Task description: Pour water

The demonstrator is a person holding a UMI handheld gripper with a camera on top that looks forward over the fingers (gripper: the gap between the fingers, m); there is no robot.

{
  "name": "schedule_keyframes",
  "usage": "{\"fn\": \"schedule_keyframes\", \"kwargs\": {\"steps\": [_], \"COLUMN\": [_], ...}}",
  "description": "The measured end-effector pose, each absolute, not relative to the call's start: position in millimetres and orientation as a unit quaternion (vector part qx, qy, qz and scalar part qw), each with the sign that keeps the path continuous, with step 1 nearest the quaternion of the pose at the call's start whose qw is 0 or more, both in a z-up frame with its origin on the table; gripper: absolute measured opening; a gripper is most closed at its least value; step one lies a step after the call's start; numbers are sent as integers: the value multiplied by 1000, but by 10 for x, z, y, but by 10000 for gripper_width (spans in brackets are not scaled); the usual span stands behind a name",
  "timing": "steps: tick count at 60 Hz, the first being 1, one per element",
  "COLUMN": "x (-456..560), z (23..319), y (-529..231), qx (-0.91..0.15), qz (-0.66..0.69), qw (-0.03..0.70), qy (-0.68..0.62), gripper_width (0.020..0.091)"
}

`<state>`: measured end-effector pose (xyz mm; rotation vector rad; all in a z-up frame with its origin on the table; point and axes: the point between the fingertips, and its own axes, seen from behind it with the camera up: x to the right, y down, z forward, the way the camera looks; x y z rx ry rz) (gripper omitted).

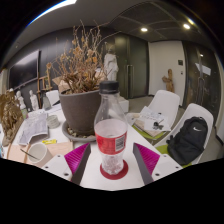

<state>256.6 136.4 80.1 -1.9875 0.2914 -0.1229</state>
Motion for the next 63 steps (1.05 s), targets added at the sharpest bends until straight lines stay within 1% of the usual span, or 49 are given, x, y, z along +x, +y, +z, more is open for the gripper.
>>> {"fn": "schedule_keyframes", "kwargs": {"steps": [4,10,20,24,29,37,41,42,44,48,52,63], "x": [2450,2073,1325,971,502,-231,-504,-555,-664,-823,-962,-914], "z": [982,1361,1907,2069,2194,2289,2318,2286,2329,2344,2292,2313], "y": [1228,942,219,-106,-508,-1072,-1313,-1335,-1448,-1592,-1669,-1766], "qx": [-840,-845,-852,-851,-855,-866,-870,-869,-869,-870,-874,-873], "qz": [-56,-45,-69,-74,-65,-40,-39,-38,-39,-38,-26,-54], "qw": [524,517,509,512,510,497,491,492,492,491,486,484], "qy": [127,131,99,87,70,45,33,29,22,13,5,0], "gripper_width": [854,855,859,859,859,859,858,859,856,856,854,854]}}
